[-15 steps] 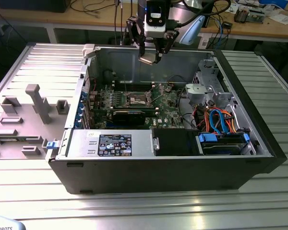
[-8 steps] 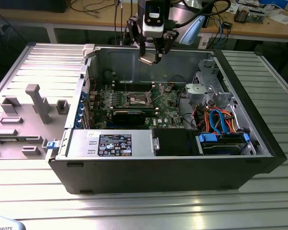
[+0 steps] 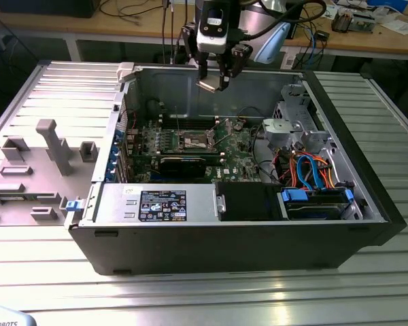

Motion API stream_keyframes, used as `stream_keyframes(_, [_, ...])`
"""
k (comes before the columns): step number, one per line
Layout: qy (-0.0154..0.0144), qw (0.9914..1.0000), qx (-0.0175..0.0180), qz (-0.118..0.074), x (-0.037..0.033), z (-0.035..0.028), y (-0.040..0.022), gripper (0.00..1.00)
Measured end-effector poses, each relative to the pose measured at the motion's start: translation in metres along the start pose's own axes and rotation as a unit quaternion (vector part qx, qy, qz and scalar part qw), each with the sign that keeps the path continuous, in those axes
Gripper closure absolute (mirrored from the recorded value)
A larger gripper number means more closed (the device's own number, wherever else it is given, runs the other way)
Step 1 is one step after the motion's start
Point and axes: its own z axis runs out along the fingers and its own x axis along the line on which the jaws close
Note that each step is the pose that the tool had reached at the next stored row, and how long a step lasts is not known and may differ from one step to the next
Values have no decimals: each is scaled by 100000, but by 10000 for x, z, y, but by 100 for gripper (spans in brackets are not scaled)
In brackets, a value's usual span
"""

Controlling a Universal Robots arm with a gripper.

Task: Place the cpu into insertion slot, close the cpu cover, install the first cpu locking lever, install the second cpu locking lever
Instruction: 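Place the cpu into insertion slot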

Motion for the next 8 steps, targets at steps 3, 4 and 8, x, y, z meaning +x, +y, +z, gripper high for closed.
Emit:
stream_keyframes(3, [-136, 99988, -28, 1519, 6, 0, -5, 46])
stream_keyframes(4, [-210, 99972, -47, 2367, 9, 0, -8, 46])
stream_keyframes(8, [-361, 99917, -77, 4050, 16, -1, -14, 46])
